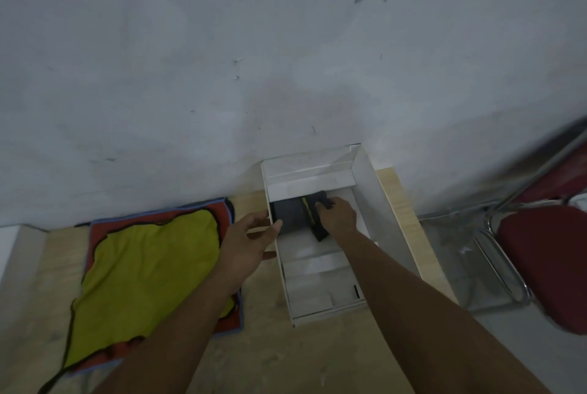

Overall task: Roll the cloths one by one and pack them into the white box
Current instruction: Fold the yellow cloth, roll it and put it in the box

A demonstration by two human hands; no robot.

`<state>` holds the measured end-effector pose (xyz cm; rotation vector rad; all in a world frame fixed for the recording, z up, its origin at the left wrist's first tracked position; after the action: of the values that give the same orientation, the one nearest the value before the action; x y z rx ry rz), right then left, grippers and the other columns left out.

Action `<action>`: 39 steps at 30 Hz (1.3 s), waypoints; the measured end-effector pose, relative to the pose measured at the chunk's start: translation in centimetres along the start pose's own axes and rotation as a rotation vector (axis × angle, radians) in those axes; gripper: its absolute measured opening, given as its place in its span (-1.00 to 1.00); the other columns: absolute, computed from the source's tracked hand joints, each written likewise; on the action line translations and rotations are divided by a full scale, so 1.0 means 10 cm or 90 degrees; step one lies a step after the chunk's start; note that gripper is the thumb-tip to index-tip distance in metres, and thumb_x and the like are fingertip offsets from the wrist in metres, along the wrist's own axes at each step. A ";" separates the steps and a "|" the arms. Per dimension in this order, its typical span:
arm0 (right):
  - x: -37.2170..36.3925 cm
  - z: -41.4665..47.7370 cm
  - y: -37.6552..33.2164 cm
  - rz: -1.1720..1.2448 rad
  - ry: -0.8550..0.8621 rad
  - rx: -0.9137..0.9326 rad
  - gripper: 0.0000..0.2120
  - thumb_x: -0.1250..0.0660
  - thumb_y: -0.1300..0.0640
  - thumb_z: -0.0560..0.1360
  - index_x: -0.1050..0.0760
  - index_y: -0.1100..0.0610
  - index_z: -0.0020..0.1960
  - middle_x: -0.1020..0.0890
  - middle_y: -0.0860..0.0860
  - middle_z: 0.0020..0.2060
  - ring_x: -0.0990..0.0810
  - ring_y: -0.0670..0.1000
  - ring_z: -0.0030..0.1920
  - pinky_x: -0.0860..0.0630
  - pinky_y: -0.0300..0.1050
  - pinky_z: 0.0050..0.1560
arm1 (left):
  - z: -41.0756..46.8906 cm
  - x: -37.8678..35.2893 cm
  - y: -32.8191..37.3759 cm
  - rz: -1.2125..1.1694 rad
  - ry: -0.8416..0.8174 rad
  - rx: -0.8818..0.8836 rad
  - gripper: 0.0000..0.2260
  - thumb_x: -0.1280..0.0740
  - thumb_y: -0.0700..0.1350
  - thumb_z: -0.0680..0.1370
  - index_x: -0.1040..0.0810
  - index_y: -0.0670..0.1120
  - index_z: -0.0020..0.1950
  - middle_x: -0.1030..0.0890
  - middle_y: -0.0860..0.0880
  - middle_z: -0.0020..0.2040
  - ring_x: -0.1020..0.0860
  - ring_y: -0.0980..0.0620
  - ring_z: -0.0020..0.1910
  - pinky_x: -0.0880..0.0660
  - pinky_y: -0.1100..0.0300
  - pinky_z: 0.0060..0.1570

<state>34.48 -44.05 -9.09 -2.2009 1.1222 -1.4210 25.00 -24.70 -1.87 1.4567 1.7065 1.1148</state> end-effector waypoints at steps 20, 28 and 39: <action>0.45 -1.33 -0.77 0.165 0.130 0.225 -0.87 -0.23 0.05 0.57 -0.49 0.09 -0.05 -0.52 -0.10 -0.24 -0.48 -0.19 -0.23 -0.34 -0.37 -0.27 | -0.43 0.82 -0.29 0.125 0.036 0.020 -0.78 -0.33 -0.07 0.56 -0.52 -0.15 0.15 -0.57 -0.11 0.04 -0.58 -0.09 0.02 -0.60 0.05 -0.14; -0.51 -2.20 -1.06 0.189 -0.008 0.326 -0.72 -0.24 -0.04 0.56 -0.51 0.15 -0.17 -0.61 0.08 -0.30 -0.57 0.00 -0.26 -0.45 -0.21 -0.26 | -0.82 1.84 -0.82 0.162 0.111 0.088 -0.81 -0.30 -0.12 0.58 -0.52 -0.17 0.14 -0.52 -0.07 -0.03 -0.55 -0.16 -0.01 -0.55 -0.13 0.05; -1.80 -2.17 -0.38 -0.031 -0.115 0.144 -0.85 -0.24 0.22 0.53 -0.39 0.21 0.08 -0.46 0.17 0.10 -0.39 0.03 -0.06 -0.30 -0.17 -0.09 | -1.22 3.11 -1.39 0.345 0.264 0.130 -0.62 -0.35 -0.06 0.39 -0.65 -0.38 -0.05 -0.65 -0.38 -0.16 -0.61 -0.33 -0.09 -0.49 0.01 -0.05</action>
<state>13.59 -24.75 -8.10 -2.1564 0.8104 -1.2689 2.07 2.82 -6.86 2.0002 1.7834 1.6601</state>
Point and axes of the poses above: each hand's wrist, its own z-axis towards the middle knuckle, its own x-axis out of the back of the hand, y = z × x, the point moved 6 cm from there along z, towards the middle knuckle
